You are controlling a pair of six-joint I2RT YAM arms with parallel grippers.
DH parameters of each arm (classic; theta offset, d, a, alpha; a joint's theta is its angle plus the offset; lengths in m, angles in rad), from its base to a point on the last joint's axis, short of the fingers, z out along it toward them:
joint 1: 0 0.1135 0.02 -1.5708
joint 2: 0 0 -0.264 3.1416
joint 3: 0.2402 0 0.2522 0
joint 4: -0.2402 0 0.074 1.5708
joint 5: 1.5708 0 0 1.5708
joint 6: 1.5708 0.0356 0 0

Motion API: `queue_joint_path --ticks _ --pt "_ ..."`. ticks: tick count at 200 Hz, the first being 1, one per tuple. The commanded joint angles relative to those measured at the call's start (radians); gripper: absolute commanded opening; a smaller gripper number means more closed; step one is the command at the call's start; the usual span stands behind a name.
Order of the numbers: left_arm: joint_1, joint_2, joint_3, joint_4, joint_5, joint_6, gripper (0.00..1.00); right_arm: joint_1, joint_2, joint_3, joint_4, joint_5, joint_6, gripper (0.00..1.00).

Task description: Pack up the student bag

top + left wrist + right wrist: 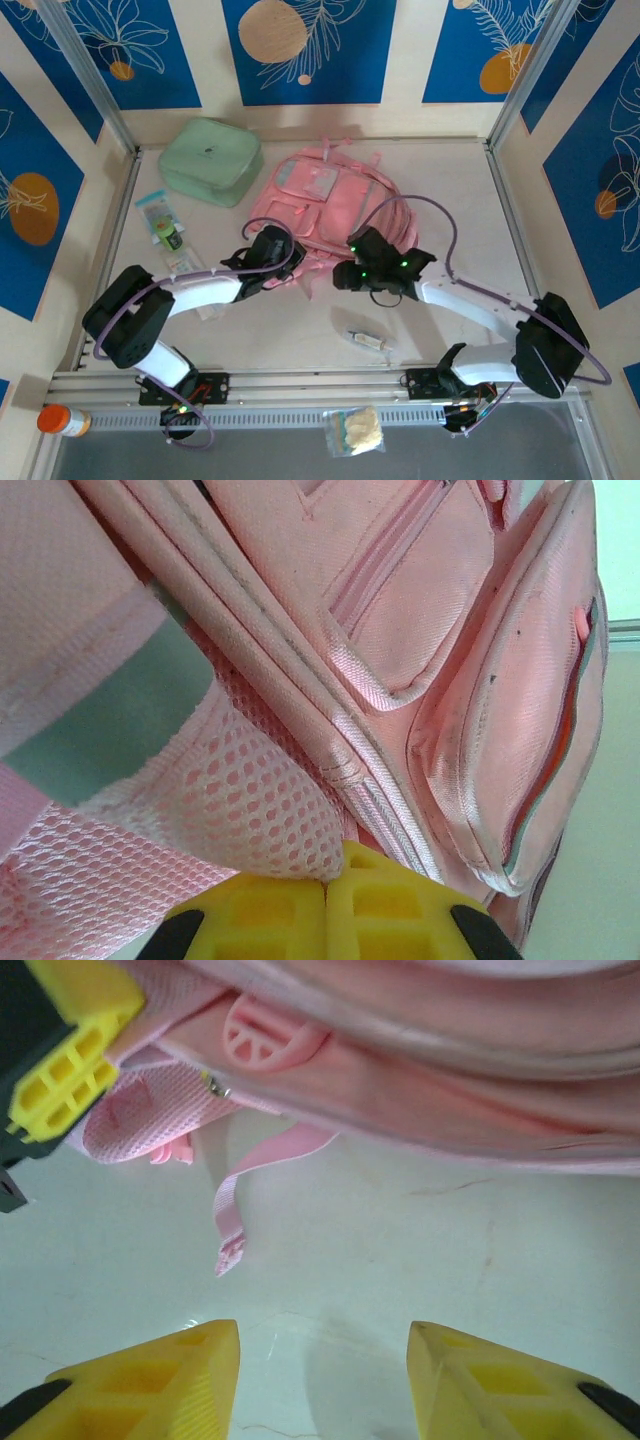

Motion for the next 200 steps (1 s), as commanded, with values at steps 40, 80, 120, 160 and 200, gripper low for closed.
queue_joint_path --ticks 40,80,120,160,200 --pt "-0.057 -0.056 0.020 0.080 0.012 -0.028 0.00 0.118 0.250 0.088 0.158 0.178 0.155 0.41" --pt "-0.071 -0.046 0.001 0.123 0.014 -0.044 0.00 0.096 0.335 0.168 0.137 0.236 0.250 0.45" --pt "-0.073 -0.063 -0.007 0.108 -0.007 -0.019 0.00 0.079 0.384 0.227 0.076 0.316 0.323 0.46" --pt "-0.074 -0.102 -0.004 0.044 -0.052 0.033 0.00 0.056 0.378 0.242 0.007 0.331 0.332 0.40" --pt "-0.074 -0.112 0.011 0.019 -0.072 0.068 0.00 0.039 0.316 0.207 -0.083 0.355 0.334 0.31"
